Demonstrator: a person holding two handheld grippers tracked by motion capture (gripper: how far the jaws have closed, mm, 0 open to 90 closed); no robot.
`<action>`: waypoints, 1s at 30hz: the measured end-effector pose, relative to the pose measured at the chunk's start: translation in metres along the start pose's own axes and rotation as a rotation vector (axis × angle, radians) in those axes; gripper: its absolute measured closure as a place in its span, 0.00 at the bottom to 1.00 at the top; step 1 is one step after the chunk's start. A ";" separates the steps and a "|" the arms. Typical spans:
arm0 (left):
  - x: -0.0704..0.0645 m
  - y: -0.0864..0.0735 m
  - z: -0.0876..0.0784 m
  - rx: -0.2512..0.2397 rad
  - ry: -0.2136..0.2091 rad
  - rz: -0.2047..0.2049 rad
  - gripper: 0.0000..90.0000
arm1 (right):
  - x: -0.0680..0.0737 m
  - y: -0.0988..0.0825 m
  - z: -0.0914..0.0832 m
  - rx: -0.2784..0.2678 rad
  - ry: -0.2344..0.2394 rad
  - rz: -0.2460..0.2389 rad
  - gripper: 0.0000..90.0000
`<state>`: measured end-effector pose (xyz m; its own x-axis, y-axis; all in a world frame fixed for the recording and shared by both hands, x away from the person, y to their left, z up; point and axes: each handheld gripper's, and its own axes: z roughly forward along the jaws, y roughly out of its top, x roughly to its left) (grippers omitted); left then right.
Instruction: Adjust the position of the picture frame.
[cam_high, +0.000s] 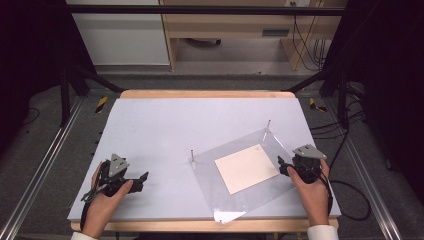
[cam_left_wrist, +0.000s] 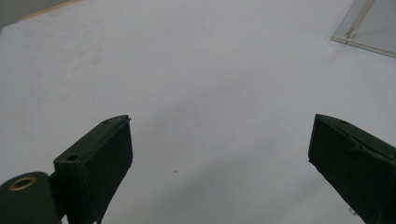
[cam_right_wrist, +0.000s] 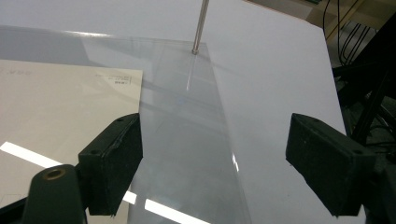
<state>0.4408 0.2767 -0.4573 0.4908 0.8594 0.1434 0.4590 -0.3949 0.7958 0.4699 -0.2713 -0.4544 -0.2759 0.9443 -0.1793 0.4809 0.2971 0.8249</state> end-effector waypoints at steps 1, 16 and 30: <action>-0.002 0.000 0.000 0.005 0.000 0.008 0.07 | 0.000 0.000 0.000 0.006 0.000 0.002 0.20; -0.026 0.011 -0.001 -0.038 -0.048 0.059 0.07 | 0.016 0.007 -0.002 0.002 0.002 -0.049 0.14; -0.076 0.048 0.026 -0.014 -0.141 0.170 0.16 | 0.022 0.025 0.007 0.139 0.022 -0.074 0.39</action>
<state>0.4446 0.1838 -0.4450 0.6599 0.7261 0.1932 0.3508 -0.5251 0.7754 0.4819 -0.2418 -0.4414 -0.3324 0.9163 -0.2233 0.5691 0.3837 0.7273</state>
